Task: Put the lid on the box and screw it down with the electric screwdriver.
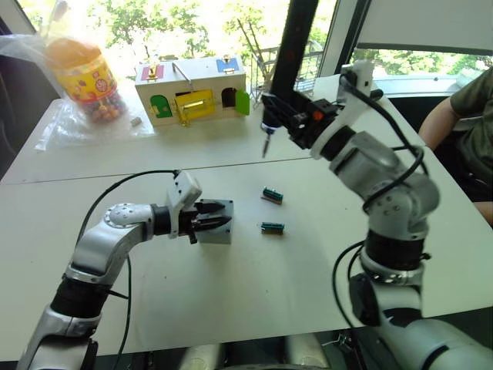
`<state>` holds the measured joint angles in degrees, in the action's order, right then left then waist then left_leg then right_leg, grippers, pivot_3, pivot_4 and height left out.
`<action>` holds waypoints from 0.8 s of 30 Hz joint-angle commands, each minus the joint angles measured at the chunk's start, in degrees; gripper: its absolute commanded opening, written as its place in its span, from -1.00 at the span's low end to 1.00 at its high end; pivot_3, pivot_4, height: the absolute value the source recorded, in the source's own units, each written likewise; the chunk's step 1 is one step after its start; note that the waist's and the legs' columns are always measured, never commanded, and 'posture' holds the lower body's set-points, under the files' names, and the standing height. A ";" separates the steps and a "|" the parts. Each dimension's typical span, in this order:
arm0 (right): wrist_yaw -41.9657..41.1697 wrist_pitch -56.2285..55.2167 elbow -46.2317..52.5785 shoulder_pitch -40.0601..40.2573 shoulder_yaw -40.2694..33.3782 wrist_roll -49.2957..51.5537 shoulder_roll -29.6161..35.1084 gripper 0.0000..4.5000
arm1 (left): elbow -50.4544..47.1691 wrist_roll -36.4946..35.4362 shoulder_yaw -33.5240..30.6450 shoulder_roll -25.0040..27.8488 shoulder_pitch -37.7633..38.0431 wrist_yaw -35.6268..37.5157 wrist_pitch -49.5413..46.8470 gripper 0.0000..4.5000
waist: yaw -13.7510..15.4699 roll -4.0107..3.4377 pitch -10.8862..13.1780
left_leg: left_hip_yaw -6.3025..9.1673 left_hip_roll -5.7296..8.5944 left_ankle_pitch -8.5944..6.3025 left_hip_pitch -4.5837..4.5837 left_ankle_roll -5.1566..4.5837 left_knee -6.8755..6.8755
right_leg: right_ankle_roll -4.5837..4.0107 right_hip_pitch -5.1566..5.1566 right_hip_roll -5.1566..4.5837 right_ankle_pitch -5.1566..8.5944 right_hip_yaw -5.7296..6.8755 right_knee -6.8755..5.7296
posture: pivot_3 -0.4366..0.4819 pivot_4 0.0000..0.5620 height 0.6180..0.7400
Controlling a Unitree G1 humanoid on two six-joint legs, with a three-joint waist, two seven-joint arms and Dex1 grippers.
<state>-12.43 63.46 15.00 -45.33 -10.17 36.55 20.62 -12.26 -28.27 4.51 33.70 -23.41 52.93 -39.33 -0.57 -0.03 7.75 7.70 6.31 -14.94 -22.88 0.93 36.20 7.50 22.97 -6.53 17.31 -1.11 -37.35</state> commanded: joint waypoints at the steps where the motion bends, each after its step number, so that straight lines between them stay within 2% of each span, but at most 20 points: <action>1: -3.91 20.40 -3.69 -7.71 -5.19 6.05 10.16 -0.23 | -4.47 -0.72 1.13 2.43 -3.75 3.61 0.46 -0.16 | -0.41 -0.16 0.21 | -0.05 0.01 0.01 -0.37 0.01 0.12 | 0.01 0.33 -0.03 -0.01 -0.02 -0.03 | -0.05 -0.47 1.00; 3: -7.08 27.78 -11.75 -9.40 -0.71 9.58 20.50 -0.23 | -5.83 0.49 3.81 4.15 -5.53 6.70 1.94 -0.16 | -0.48 -0.31 0.45 | -0.11 0.02 0.02 -0.60 0.00 0.26 | 0.01 0.53 -0.12 -0.02 -0.01 -0.07 | -0.05 -0.47 1.00; 6: -13.16 29.04 -16.13 -8.75 9.21 12.95 32.13 -0.23 | -7.18 2.70 7.09 5.73 -6.88 9.19 4.42 -0.16 | -0.33 -0.30 0.51 | -0.17 0.03 -0.01 -0.59 -0.06 0.04 | 0.01 0.50 -0.20 -0.02 0.09 0.18 | -0.05 -0.47 1.00; 9: -17.12 29.04 -20.10 -8.62 16.82 15.93 37.67 -0.23 | -8.65 4.47 9.23 6.44 -6.68 10.23 6.33 -0.16 | -1.11 -0.23 0.80 | -0.41 -0.05 -0.04 -0.57 -0.10 0.04 | 0.01 0.56 -0.18 -0.02 0.05 0.16 | -0.05 -0.47 1.00; 11: -18.59 29.04 -23.65 -9.53 21.14 19.09 38.75 -0.23 | -8.99 5.26 9.85 6.12 -6.25 9.90 7.13 -0.16 | -1.85 -0.15 0.89 | -0.48 -0.10 -0.03 -0.55 -0.11 0.11 | 0.02 0.55 -0.16 -0.03 0.01 0.08 | -0.05 -0.47 1.00; 14: -18.23 29.04 -29.40 -10.11 24.97 18.02 37.60 -0.23 | -9.27 6.20 10.63 5.06 -4.88 8.31 7.81 -0.16 | -1.85 -0.15 1.04 | -0.49 -0.10 -0.06 -0.54 -0.16 0.36 | 0.02 0.48 -0.15 -0.03 0.00 -0.07 | -0.05 -0.47 1.00; 19: -17.32 29.04 -37.98 -13.14 27.36 13.30 34.30 -0.23 | -10.15 6.83 10.76 4.06 -2.24 6.69 7.71 -0.16 | -1.27 -0.16 1.20 | -0.48 -0.04 -0.15 -0.70 -0.29 0.68 | 0.03 0.49 -0.16 -0.04 0.00 -0.07 | -0.05 -0.47 1.00; 24: -18.33 29.04 -41.01 -15.08 28.99 10.21 31.57 -0.23 | -9.69 7.15 10.81 3.35 -1.28 5.52 7.85 -0.16 | -0.23 -0.16 1.21 | -0.47 0.00 -0.16 -0.71 -0.30 0.85 | 0.04 0.47 -0.17 -0.05 -0.01 -0.13 | -0.05 -0.47 1.00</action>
<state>-29.80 92.16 -26.08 -58.48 19.53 47.34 52.27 -20.43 -21.63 15.77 37.12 -24.89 58.94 -32.18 -0.79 -0.19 8.96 7.23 6.31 -15.10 -23.60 0.63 37.06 7.54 23.44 -6.69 17.26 -1.11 -37.49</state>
